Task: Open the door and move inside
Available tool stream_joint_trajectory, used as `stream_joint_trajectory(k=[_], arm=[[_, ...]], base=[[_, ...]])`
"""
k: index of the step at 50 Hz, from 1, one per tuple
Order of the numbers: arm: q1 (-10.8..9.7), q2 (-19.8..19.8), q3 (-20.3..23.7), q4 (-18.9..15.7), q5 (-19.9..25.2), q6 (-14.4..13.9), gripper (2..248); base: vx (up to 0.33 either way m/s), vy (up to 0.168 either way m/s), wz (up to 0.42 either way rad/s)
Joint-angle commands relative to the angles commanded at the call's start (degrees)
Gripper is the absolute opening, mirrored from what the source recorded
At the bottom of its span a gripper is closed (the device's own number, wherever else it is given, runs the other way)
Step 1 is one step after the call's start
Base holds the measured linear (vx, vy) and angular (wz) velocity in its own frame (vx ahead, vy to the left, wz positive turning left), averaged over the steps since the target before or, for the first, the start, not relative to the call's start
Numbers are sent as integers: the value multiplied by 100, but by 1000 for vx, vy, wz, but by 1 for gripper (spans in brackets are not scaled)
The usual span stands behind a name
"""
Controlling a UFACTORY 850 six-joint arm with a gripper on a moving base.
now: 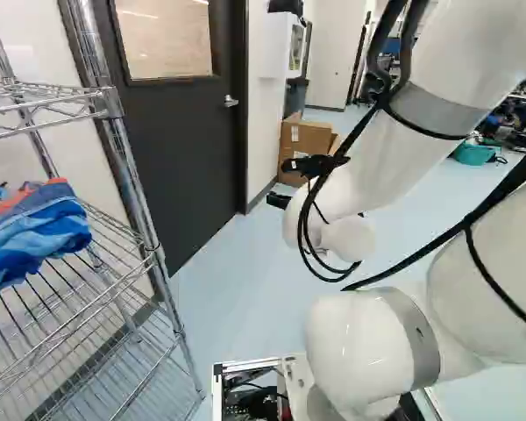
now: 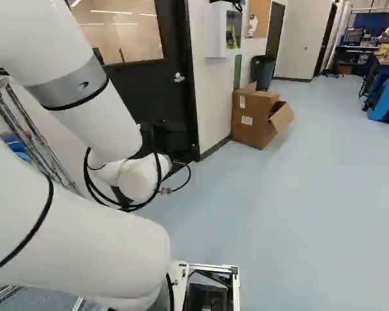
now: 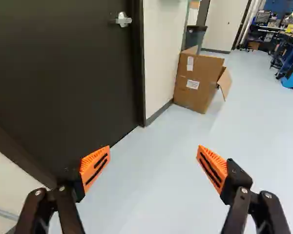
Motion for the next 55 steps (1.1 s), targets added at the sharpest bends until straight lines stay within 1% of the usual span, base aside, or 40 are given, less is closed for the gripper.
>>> stream_joint_trajectory(k=[29,41,55], arm=[[0,0,0,0,0,0,247],[0,0,0,0,0,0,247],[0,0,0,0,0,0,247]], base=[[12,-1,0],[107,-10,18],[168,-78,7]])
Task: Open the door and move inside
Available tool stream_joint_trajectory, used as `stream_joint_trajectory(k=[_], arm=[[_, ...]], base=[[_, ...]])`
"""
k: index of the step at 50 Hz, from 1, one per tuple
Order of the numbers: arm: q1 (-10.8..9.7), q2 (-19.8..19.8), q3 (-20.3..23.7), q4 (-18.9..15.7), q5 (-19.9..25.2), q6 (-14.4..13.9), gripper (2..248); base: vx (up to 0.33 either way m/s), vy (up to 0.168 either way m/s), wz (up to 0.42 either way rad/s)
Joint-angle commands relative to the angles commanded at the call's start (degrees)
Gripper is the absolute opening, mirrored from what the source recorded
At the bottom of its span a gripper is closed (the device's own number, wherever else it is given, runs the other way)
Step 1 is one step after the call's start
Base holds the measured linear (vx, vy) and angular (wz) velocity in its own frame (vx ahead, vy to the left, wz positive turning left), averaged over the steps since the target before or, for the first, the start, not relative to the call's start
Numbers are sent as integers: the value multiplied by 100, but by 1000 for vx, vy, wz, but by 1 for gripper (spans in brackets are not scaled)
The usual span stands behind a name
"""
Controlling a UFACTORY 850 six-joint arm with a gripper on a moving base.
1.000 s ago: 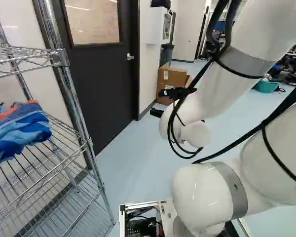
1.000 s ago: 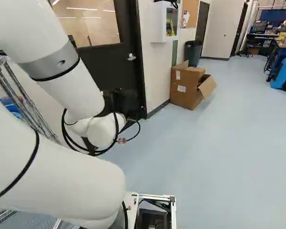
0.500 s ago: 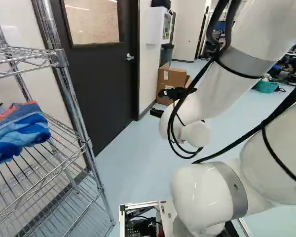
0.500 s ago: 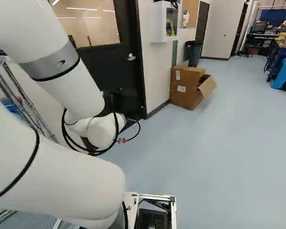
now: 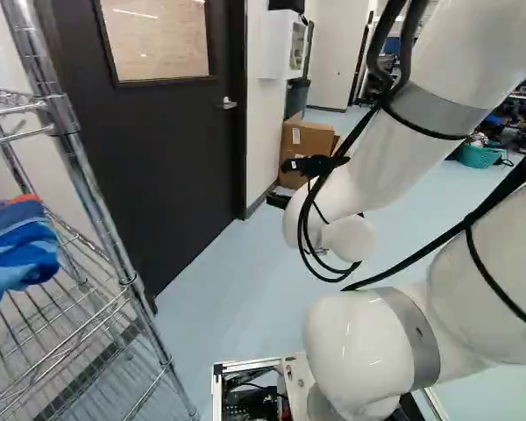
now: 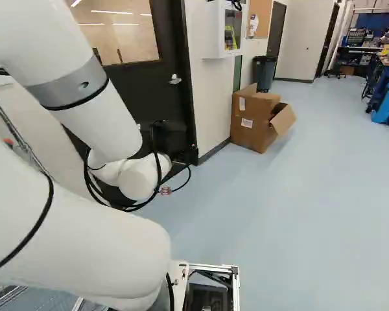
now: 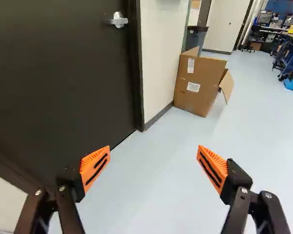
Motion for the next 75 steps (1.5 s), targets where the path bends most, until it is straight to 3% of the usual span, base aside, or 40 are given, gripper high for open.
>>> stream_joint_trajectory(k=[44,75], arm=[[0,0,0,0,0,0,247],[0,0,0,0,0,0,247]], base=[[221,-87,82],[211,-15,233]])
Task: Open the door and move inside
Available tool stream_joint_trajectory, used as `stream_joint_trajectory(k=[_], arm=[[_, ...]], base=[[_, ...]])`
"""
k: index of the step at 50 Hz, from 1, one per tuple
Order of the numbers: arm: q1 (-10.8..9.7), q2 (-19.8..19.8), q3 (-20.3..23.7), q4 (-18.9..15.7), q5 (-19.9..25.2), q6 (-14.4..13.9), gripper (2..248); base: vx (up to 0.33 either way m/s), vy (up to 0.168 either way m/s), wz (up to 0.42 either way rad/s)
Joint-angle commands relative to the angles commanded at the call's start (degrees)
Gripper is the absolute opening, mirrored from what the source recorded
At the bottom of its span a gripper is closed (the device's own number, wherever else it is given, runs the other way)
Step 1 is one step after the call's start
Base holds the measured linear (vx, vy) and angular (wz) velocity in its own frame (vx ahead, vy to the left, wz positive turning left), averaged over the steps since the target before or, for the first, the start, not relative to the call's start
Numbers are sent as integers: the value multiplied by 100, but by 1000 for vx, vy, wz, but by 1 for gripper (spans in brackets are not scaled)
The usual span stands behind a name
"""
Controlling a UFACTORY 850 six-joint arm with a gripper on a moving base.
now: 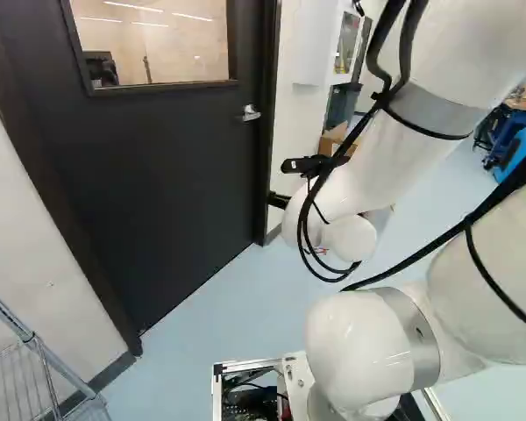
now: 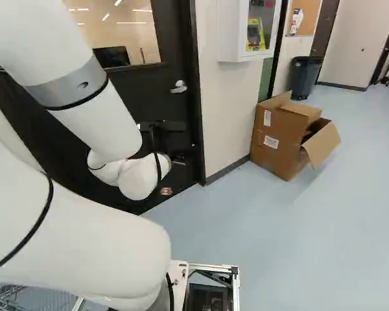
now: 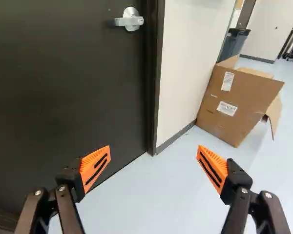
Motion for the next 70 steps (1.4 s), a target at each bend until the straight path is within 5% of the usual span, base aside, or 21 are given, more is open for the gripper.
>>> stream_joint_trajectory(k=[52,70], arm=[[0,0,0,0,0,0,247],[0,0,0,0,0,0,247]], base=[[180,-23,250],[142,-65,22]])
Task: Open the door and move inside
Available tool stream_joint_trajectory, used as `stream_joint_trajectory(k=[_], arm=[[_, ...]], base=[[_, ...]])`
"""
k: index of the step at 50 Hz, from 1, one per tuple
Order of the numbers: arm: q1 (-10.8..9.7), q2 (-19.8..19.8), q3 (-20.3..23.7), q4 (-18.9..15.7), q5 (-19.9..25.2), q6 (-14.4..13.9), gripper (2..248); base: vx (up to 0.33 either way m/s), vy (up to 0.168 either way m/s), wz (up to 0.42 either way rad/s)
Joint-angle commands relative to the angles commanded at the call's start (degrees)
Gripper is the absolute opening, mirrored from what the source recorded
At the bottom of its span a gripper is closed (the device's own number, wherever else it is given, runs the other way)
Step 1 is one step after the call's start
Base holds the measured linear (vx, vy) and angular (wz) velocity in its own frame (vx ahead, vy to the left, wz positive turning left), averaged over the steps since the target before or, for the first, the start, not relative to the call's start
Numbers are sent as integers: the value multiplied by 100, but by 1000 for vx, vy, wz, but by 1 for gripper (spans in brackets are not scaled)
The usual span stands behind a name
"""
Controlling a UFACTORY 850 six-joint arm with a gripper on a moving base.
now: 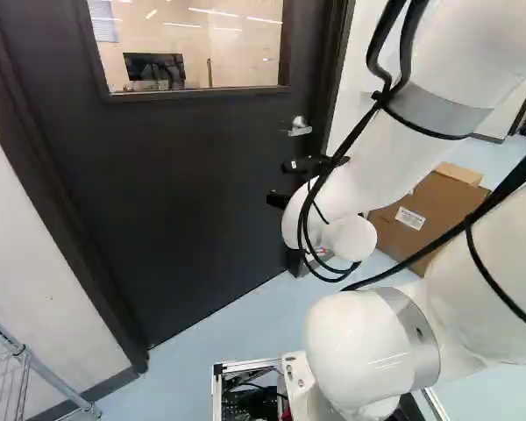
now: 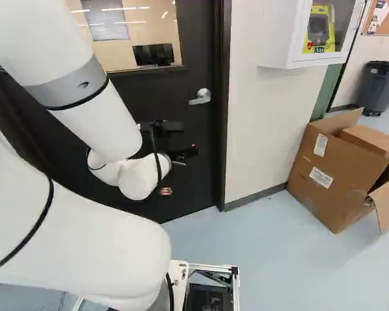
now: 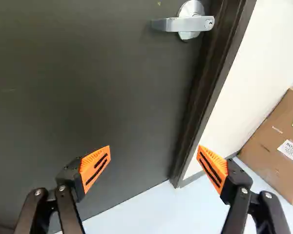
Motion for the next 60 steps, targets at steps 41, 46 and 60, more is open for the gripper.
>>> stream_joint_trajectory(k=[41,46,60], arm=[[0,-290,-274,0,0,0,247],[0,-314,-354,0,0,0,247],[0,-340,-578,0,0,0,247]], base=[[49,-9,-7],[0,0,0],[0,0,0]])
